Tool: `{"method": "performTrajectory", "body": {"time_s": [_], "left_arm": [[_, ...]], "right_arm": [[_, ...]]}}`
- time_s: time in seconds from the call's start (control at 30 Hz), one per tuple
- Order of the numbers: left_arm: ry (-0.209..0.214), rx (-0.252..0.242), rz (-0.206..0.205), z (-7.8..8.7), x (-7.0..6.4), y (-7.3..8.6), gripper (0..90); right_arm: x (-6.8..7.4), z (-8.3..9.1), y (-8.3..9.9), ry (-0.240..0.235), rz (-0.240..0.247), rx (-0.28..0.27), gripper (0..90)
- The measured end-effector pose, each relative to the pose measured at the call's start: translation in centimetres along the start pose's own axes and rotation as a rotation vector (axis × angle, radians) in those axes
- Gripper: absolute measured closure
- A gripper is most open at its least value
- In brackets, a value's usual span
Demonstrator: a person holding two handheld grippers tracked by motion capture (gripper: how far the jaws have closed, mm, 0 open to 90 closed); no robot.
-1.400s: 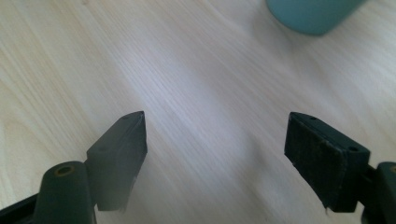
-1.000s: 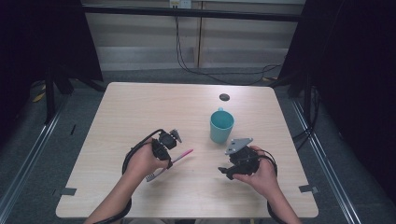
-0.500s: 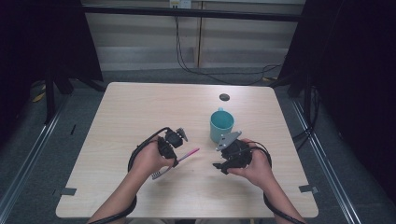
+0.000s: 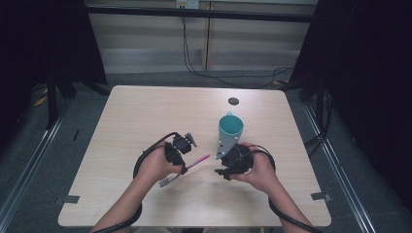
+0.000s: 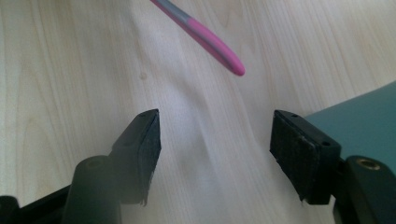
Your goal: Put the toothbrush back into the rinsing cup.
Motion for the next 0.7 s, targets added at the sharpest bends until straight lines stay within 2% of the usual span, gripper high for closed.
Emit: {"method": "performTrajectory", "body": {"time_s": [0.17, 0.47, 0.57, 0.7], "left_arm": [[0.002, -0.004, 0.001, 0.1, 0.0, -0.1, 81.7], [0.007, -0.002, -0.01, 0.2, -0.1, -0.2, 81.8], [0.018, -0.005, -0.001, 0.2, -0.3, -0.3, 81.8], [0.025, -0.004, -0.012, 0.2, -0.3, -0.5, 81.8]], "right_arm": [[0.2, -0.1, -0.7, -0.013, 0.015, -0.023, 33.7], [0.2, -0.5, -1.0, -0.007, 0.036, -0.021, 33.5], [0.3, -0.5, -1.1, -0.003, 0.054, -0.023, 33.5], [0.3, -0.4, -1.2, 0.0, 0.072, -0.021, 33.4]]}}
Point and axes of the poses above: each handheld gripper's, and its own axes: z roughly backward along the jaws, y roughly out of its underside, x roughly to its left, the point moved 7 cm from there along -z, roughly forward along the jaws, and after that the axes turned 12 degrees about -y, right-handed, at the moved point
